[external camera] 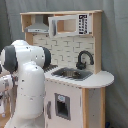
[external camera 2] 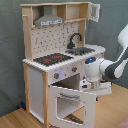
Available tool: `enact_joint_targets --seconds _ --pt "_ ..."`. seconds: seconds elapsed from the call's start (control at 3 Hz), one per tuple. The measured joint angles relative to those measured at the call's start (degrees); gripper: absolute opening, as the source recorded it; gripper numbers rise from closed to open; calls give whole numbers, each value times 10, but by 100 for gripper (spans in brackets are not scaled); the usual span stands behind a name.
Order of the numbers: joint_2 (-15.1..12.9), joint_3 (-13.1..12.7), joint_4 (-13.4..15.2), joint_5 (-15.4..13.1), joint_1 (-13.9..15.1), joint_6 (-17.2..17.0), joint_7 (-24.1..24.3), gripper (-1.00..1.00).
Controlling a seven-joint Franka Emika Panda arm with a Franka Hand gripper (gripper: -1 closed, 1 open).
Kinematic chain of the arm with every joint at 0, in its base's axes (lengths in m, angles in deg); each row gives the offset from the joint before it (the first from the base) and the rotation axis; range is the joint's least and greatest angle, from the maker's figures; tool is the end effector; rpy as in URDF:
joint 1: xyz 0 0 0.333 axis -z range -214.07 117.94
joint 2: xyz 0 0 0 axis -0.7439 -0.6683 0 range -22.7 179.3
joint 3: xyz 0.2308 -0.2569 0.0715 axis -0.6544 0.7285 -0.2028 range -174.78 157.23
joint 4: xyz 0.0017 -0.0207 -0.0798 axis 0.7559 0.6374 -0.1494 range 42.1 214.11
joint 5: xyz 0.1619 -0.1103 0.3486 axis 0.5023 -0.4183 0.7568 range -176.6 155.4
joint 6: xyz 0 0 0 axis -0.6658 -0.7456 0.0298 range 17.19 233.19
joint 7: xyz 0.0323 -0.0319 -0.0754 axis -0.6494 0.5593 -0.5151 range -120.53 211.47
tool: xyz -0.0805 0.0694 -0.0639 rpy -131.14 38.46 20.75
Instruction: Play with the kitchen
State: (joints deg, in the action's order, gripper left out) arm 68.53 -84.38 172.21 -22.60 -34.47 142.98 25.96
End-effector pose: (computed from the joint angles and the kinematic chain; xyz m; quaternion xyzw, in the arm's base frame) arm 0.2375 0.4266 0.3143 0.7032 0.7045 -0.0904 0.0322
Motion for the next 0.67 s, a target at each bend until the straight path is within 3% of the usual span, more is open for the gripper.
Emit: enact_joint_targets --seconds 0.33,0.67 --pt "5 7 2 -3 -2 -3 58 -100" --pt "8 10 0 -9 0 -1 77 -100"
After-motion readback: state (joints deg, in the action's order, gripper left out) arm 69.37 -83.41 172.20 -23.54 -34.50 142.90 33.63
